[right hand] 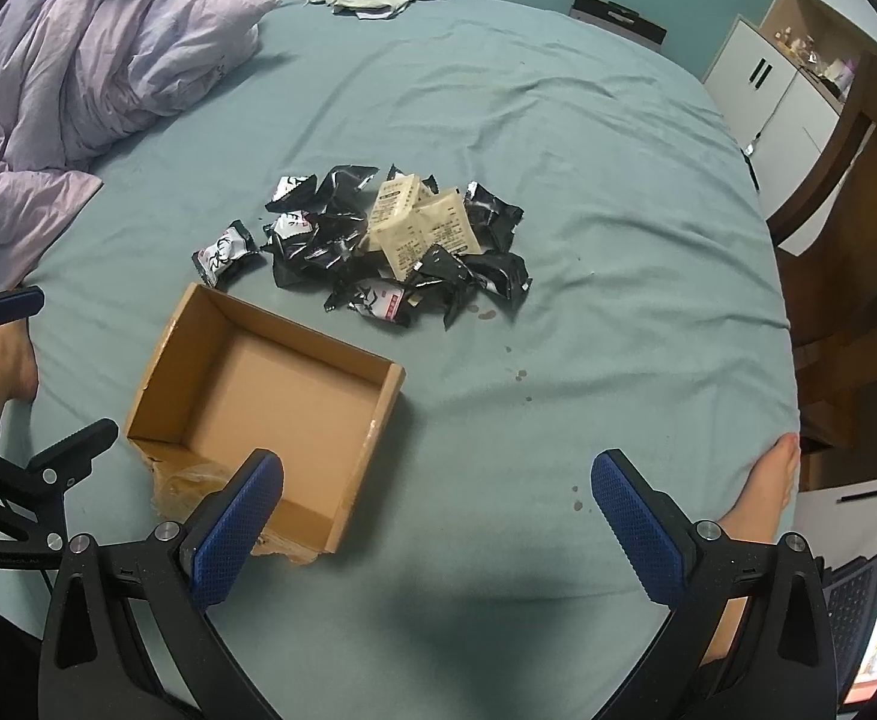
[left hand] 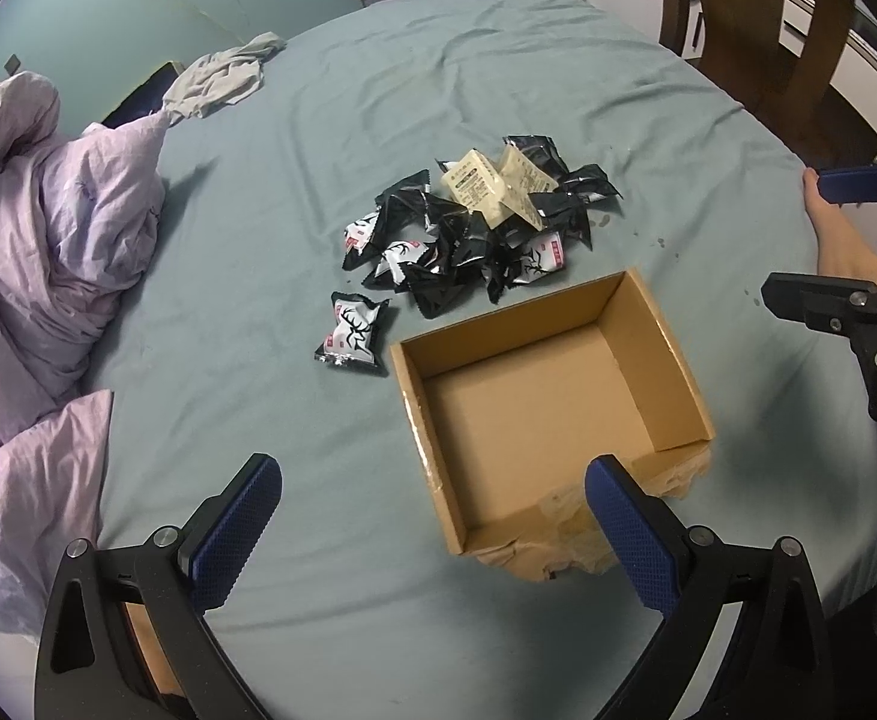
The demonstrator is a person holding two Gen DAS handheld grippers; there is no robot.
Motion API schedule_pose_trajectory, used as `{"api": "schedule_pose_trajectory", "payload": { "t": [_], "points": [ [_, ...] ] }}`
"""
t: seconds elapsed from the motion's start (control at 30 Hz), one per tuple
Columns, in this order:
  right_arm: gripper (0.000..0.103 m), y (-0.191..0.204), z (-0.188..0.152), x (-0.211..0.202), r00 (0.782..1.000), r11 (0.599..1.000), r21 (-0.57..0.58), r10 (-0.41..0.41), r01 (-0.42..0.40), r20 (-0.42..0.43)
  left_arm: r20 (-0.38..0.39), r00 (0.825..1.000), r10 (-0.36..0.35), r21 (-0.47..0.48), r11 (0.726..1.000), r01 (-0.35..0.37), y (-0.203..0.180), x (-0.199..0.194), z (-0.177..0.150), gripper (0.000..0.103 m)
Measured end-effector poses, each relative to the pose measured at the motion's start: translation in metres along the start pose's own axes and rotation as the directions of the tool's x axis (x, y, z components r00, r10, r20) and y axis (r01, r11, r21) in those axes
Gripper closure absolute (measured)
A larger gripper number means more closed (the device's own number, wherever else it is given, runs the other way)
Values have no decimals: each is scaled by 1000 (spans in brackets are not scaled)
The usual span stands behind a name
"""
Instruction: Organize snacks
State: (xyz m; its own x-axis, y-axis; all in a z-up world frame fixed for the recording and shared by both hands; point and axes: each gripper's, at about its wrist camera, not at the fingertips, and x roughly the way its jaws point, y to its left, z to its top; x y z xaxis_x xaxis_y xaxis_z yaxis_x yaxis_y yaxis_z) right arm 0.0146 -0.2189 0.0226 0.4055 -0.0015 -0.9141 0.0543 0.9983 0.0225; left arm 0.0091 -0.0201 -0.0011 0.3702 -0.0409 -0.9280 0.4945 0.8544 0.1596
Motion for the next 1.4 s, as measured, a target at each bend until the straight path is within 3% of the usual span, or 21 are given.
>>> {"api": "schedule_pose_trajectory", "payload": {
  "t": [0.93,1.13,1.4],
  "points": [
    [0,-11,15,23,1000,1000,20,-6,7,-22,-20,1000,1,-68,998,-2,15,7,10,0],
    [0,-26,26,38,1000,1000,27,-11,11,-17,-24,1000,-3,-73,997,1,15,10,11,0],
    [0,-68,51,65,998,991,121,63,-60,-21,-19,1000,0,-64,998,-1,13,11,15,0]
  ]
}}
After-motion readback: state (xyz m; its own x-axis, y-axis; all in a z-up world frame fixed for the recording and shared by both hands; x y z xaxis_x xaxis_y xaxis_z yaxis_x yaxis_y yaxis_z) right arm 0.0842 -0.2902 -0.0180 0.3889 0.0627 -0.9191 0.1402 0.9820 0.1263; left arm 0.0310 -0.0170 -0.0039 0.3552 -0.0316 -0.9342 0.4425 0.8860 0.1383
